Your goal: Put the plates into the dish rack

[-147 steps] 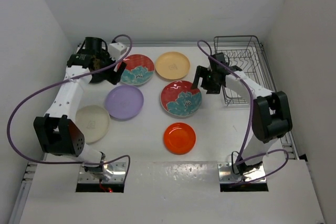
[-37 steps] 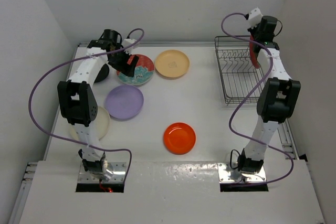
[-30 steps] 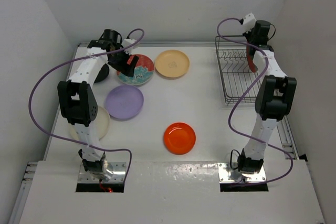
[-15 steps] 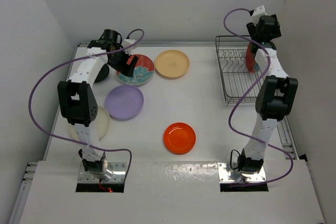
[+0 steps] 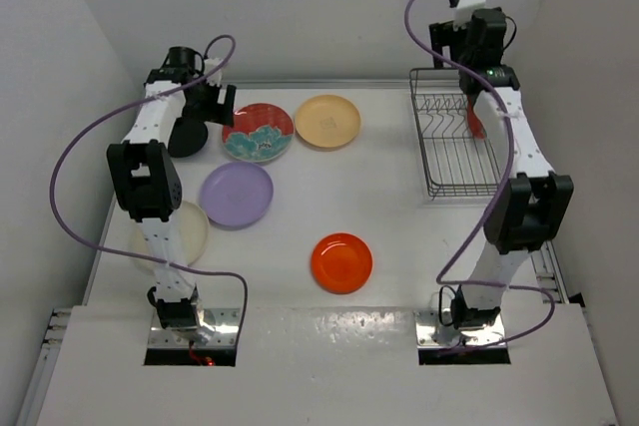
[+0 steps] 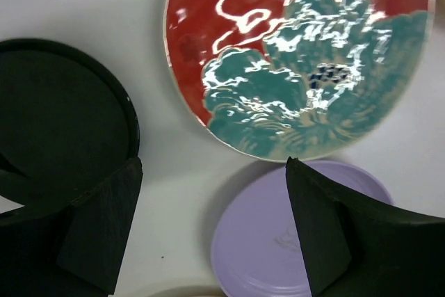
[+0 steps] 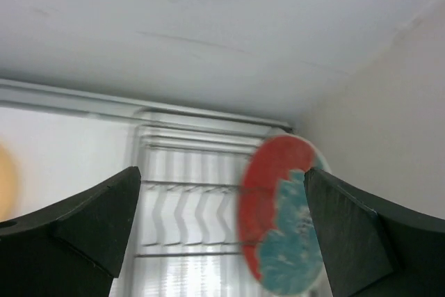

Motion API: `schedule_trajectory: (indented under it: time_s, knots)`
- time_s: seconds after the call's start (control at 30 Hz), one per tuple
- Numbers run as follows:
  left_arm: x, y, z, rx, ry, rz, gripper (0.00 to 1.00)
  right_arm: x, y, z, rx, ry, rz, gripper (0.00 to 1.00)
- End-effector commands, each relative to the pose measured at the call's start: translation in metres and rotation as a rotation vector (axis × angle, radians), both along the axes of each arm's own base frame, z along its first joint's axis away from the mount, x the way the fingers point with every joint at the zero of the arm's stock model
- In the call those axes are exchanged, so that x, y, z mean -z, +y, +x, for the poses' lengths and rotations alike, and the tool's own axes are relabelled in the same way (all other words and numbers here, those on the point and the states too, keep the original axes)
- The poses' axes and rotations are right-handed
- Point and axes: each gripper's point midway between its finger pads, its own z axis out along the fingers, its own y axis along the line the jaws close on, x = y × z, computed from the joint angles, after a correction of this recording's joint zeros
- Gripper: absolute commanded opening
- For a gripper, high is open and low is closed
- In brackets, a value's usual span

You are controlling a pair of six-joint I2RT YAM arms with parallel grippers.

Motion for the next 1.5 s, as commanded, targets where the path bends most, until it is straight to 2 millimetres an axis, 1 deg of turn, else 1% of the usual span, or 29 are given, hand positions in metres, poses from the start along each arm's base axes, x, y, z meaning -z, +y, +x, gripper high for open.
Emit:
schedule_trajectory:
  time_s: [0.0, 0.07, 0.1, 0.13, 0.3, 0.33, 0.37, 0.43, 0.47, 0.5, 0.53, 0.57, 0.6, 0.67, 0.7, 0.8, 0.83, 0.9, 0.93, 1.0, 1.07, 1.13, 1.17, 1.2, 1.23, 1.27, 1.3, 1.33, 1.47]
  knots:
    - [0.025, 0.008, 0.009, -0.092, 0.053, -0.057, 0.88, 0.009, 0.079, -0.031, -0.173, 0.019, 0.126, 1.00]
    - [0.037, 0.008, 0.012, -0.111, 0.076, -0.091, 0.88, 0.000, 0.100, -0.041, -0.211, -0.010, 0.088, 1.00]
    - [0.051, 0.008, 0.014, -0.112, 0.093, -0.092, 0.88, 0.012, 0.114, -0.046, -0.232, 0.017, 0.087, 1.00]
    - [0.056, 0.012, 0.018, -0.125, 0.090, -0.105, 0.88, 0.016, 0.118, -0.050, -0.234, 0.032, 0.110, 1.00]
    - [0.087, 0.003, 0.024, -0.098, 0.127, -0.189, 0.88, 0.022, 0.144, -0.065, -0.284, 0.055, 0.193, 1.00]
    - [0.091, 0.008, 0.028, -0.114, 0.124, -0.194, 0.87, 0.026, 0.150, -0.070, -0.282, 0.059, 0.236, 1.00]
    - [0.103, 0.005, 0.026, -0.107, 0.150, -0.210, 0.82, 0.025, 0.156, -0.072, -0.289, 0.056, 0.243, 1.00]
    - [0.109, -0.006, 0.023, -0.082, 0.174, -0.274, 0.73, 0.028, 0.162, -0.078, -0.299, 0.058, 0.260, 1.00]
    - [0.111, -0.009, 0.022, -0.067, 0.182, -0.317, 0.66, 0.023, 0.164, -0.079, -0.303, 0.037, 0.270, 1.00]
    - [0.115, -0.012, 0.021, -0.058, 0.194, -0.337, 0.63, 0.020, 0.162, -0.081, -0.300, 0.027, 0.271, 1.00]
    - [0.117, -0.015, 0.018, -0.051, 0.203, -0.351, 0.60, 0.025, 0.161, -0.082, -0.293, 0.034, 0.273, 1.00]
    - [0.122, -0.017, 0.017, -0.047, 0.215, -0.363, 0.55, 0.017, 0.161, -0.083, -0.288, 0.006, 0.279, 1.00]
    - [0.119, -0.021, 0.016, -0.034, 0.214, -0.386, 0.52, 0.018, 0.161, -0.083, -0.285, 0.007, 0.283, 1.00]
    - [0.134, -0.014, 0.013, -0.049, 0.243, -0.414, 0.44, 0.015, 0.161, -0.082, -0.282, -0.005, 0.286, 1.00]
    - [0.132, -0.018, 0.015, -0.032, 0.239, -0.441, 0.29, 0.014, 0.161, -0.082, -0.285, -0.009, 0.277, 1.00]
    - [0.132, -0.007, 0.024, -0.048, 0.218, -0.442, 0.00, 0.016, 0.162, -0.080, -0.288, -0.005, 0.255, 1.00]
    - [0.131, -0.008, 0.024, -0.044, 0.218, -0.449, 0.00, 0.019, 0.163, -0.079, -0.291, 0.007, 0.250, 1.00]
    - [0.115, 0.003, 0.034, -0.045, 0.163, -0.458, 0.00, 0.020, 0.169, -0.079, -0.310, 0.016, 0.248, 1.00]
    - [0.111, -0.001, 0.036, -0.026, 0.149, -0.482, 0.00, 0.022, 0.174, -0.079, -0.325, 0.024, 0.246, 1.00]
    - [0.079, 0.001, 0.049, -0.001, 0.071, -0.505, 0.00, 0.028, 0.187, -0.081, -0.393, 0.054, 0.279, 1.00]
    - [0.034, -0.003, 0.059, 0.062, -0.034, -0.517, 0.00, 0.036, 0.210, -0.085, -0.500, 0.101, 0.317, 1.00]
    - [0.005, -0.020, 0.064, 0.145, -0.119, -0.478, 0.00, 0.040, 0.236, -0.093, -0.644, 0.160, 0.369, 1.00]
    - [-0.027, -0.028, 0.063, 0.191, -0.188, -0.460, 0.00, 0.048, 0.244, -0.094, -0.667, 0.191, 0.382, 1.00]
    - [-0.045, -0.035, 0.062, 0.231, -0.231, -0.451, 0.00, 0.045, 0.253, -0.092, -0.697, 0.198, 0.395, 1.00]
    - [-0.062, -0.050, 0.059, 0.303, -0.278, -0.450, 0.00, 0.053, 0.263, -0.096, -0.729, 0.237, 0.425, 1.00]
    - [-0.074, -0.057, 0.053, 0.338, -0.300, -0.450, 0.00, 0.056, 0.269, -0.096, -0.739, 0.250, 0.432, 1.00]
    - [-0.095, -0.059, 0.046, 0.365, -0.341, -0.443, 0.00, 0.056, 0.272, -0.094, -0.735, 0.254, 0.444, 1.00]
    - [-0.105, -0.068, 0.041, 0.405, -0.365, -0.433, 0.00, 0.056, 0.278, -0.095, -0.747, 0.256, 0.459, 1.00]
    - [-0.138, -0.097, 0.015, 0.509, -0.410, -0.460, 0.00, 0.078, 0.288, -0.093, -0.766, 0.300, 0.527, 1.00]
